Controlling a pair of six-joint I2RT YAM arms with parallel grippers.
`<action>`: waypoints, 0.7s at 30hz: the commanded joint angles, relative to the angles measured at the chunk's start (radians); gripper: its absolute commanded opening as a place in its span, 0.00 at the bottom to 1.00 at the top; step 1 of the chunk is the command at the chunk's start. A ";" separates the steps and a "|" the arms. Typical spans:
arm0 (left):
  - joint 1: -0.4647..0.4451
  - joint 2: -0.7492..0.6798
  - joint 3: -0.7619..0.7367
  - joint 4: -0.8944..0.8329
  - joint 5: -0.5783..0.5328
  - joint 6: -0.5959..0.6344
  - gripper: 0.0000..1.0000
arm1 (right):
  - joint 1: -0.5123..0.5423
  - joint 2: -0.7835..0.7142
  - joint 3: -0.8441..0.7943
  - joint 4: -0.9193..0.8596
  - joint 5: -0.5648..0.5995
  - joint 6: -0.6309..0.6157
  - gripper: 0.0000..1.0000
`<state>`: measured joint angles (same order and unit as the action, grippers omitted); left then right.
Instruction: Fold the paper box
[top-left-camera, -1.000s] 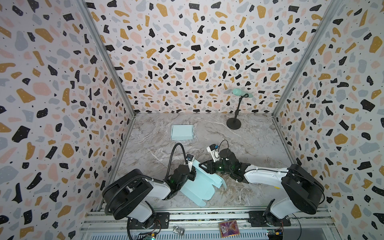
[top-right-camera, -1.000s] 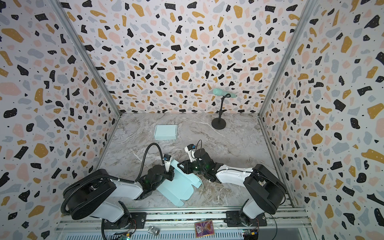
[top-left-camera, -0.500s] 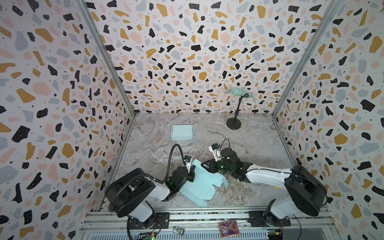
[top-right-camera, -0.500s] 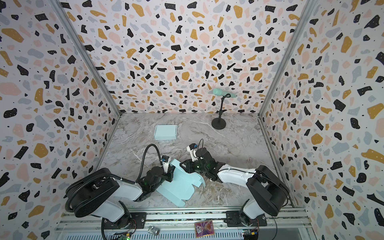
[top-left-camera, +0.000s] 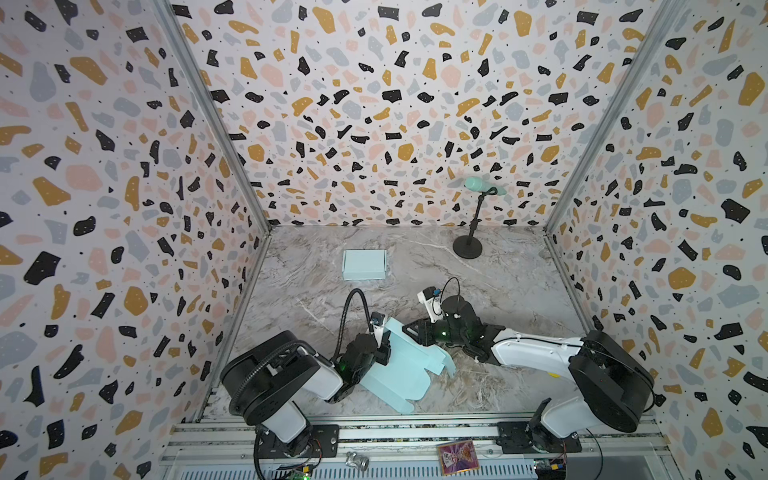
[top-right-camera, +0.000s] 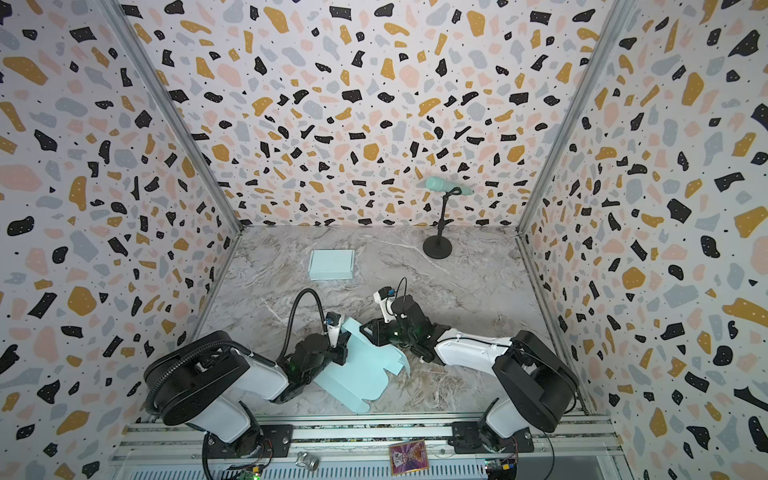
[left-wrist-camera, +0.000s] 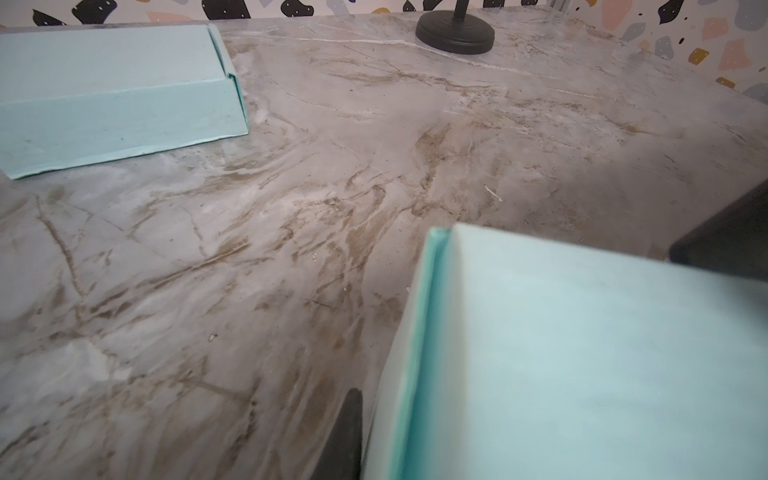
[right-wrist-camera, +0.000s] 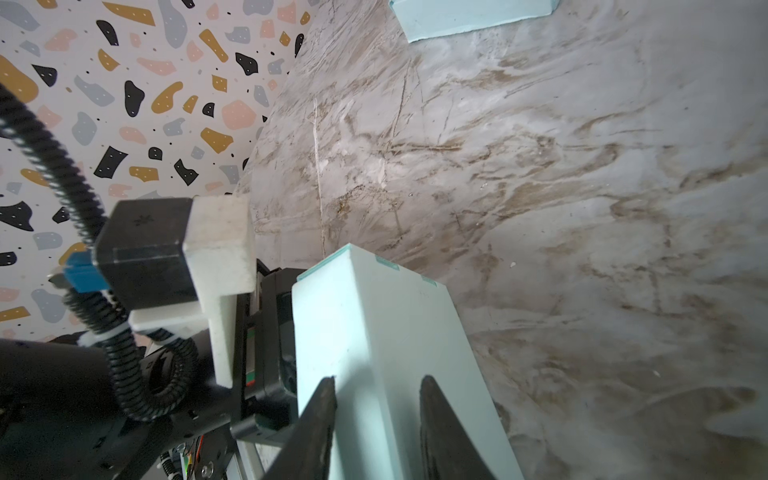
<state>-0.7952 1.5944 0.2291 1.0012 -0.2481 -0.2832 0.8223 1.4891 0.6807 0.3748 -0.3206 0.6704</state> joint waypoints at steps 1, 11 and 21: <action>-0.002 0.019 0.006 0.062 -0.012 -0.001 0.18 | 0.012 0.004 -0.001 -0.047 0.019 0.002 0.35; -0.002 0.045 0.024 0.075 -0.027 0.006 0.16 | 0.026 0.005 0.000 -0.045 0.032 0.013 0.33; -0.003 -0.117 -0.027 0.014 -0.022 -0.029 0.13 | 0.026 -0.111 0.071 -0.168 0.062 -0.062 0.38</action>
<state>-0.7998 1.5295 0.2089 0.9672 -0.2447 -0.2768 0.8387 1.4475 0.6994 0.3229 -0.2790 0.6571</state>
